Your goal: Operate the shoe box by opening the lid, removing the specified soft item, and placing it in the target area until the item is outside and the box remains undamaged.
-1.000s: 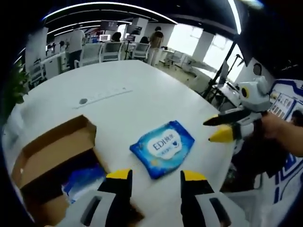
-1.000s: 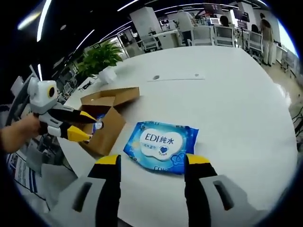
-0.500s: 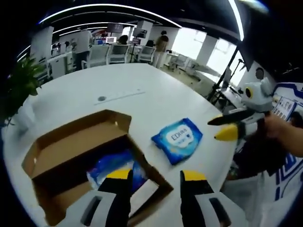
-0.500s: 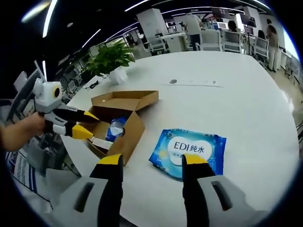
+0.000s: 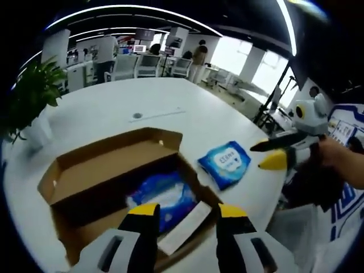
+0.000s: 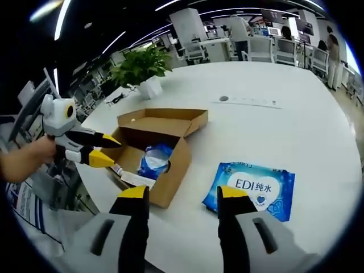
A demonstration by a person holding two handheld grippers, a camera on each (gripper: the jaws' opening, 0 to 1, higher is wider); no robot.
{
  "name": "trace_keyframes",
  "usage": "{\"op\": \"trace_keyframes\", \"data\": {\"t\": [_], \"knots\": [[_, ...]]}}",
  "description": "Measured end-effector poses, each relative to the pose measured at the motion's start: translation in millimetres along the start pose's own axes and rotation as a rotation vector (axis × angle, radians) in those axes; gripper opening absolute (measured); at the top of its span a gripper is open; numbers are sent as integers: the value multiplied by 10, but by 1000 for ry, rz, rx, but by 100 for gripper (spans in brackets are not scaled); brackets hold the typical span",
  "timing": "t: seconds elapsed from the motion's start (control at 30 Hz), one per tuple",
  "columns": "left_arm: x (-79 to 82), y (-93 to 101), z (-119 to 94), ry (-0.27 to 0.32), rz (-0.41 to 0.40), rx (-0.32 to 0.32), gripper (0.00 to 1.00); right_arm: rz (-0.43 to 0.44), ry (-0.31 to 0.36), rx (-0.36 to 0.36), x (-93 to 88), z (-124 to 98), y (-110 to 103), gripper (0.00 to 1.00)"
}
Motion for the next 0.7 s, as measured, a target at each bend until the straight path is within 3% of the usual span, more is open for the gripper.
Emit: {"op": "trace_keyframes", "data": {"t": [0.7], "knots": [[-38, -382, -20, 6, -20, -6, 39, -10, -22, 21, 129, 386, -248, 41]]}}
Point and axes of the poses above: the point that each gripper's makers call its tool centre point, and the gripper's own axes: z roughly forward along the fingers, y roughly to its right, x roughly out of its top, the point moved 7 cm from there along -z, roughly backward along the fingers, and after that the axes turned 12 degrees about x, right-handed, at the moved point
